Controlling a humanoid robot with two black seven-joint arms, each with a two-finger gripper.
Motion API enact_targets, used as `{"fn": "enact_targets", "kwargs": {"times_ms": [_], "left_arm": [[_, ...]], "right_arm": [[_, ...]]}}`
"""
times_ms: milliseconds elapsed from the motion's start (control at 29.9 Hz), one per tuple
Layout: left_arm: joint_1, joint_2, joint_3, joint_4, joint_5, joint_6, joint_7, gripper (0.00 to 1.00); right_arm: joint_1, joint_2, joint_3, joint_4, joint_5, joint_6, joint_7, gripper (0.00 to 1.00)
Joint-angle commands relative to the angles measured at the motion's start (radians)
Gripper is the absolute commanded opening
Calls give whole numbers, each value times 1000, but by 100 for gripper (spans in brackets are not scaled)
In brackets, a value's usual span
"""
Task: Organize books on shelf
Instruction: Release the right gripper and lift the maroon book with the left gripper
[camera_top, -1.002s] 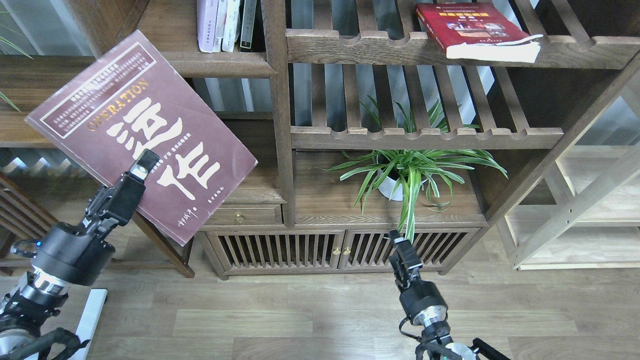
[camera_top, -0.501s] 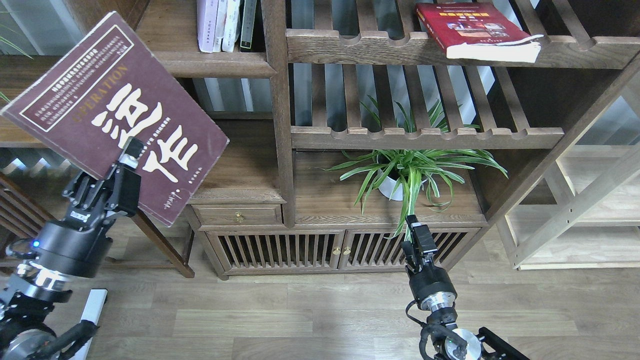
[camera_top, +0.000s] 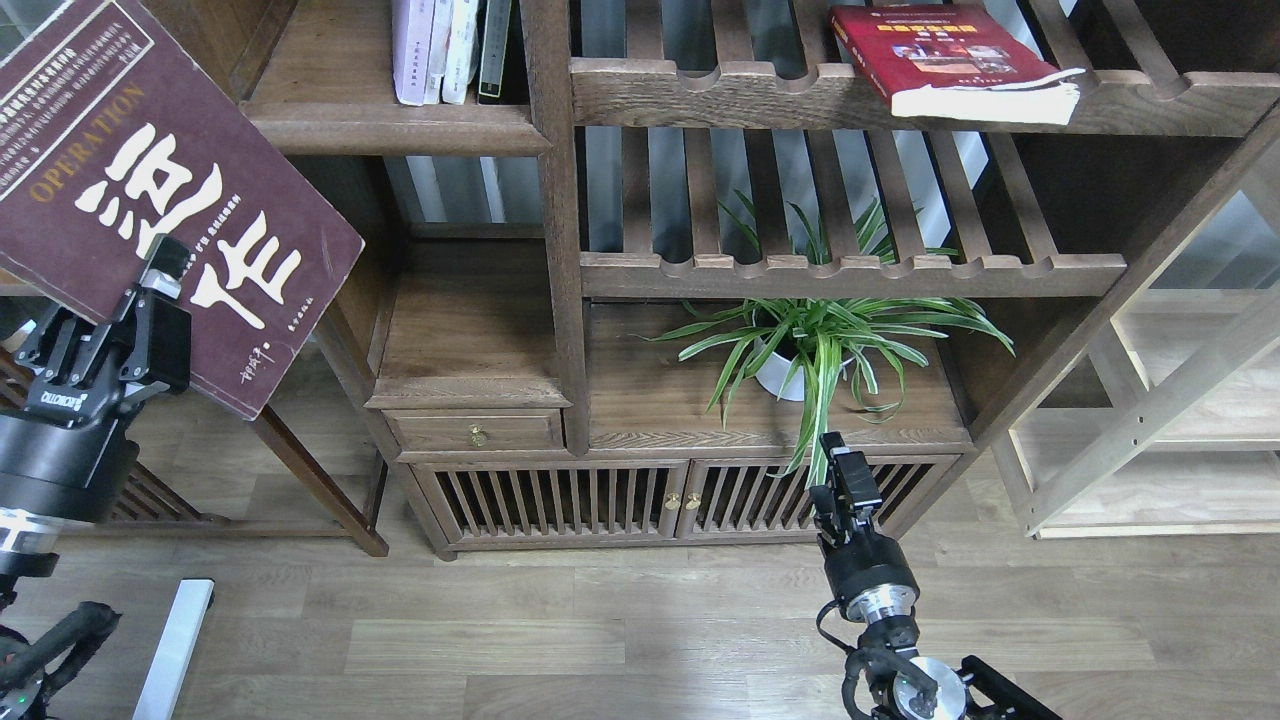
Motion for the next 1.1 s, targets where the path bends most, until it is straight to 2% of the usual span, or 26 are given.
{"fn": "enact_targets", "kwargs": {"times_ms": [0,234,468,635,802,1069], "left_arm": [[-4,0,-14,0,-3,0,9,3],[-68,0,-19,1,-3,0,48,3],[-176,0,-65,7,-4,13,158,3],[-233,0,-94,26,-26,16,198,3],[-286,83,-90,57,-72,62,215,3],[-458,224,-57,167,-123,88,287,3]], "right_arm": [[0,0,3,0,0,0,2,99],[0,0,3,0,0,0,0,99],[0,0,4,-1,0,0,2,99],[0,0,3,0,0,0,2,99],[0,0,4,0,0,0,0,99],[-3,0,3,-9,-2,0,2,99]]}}
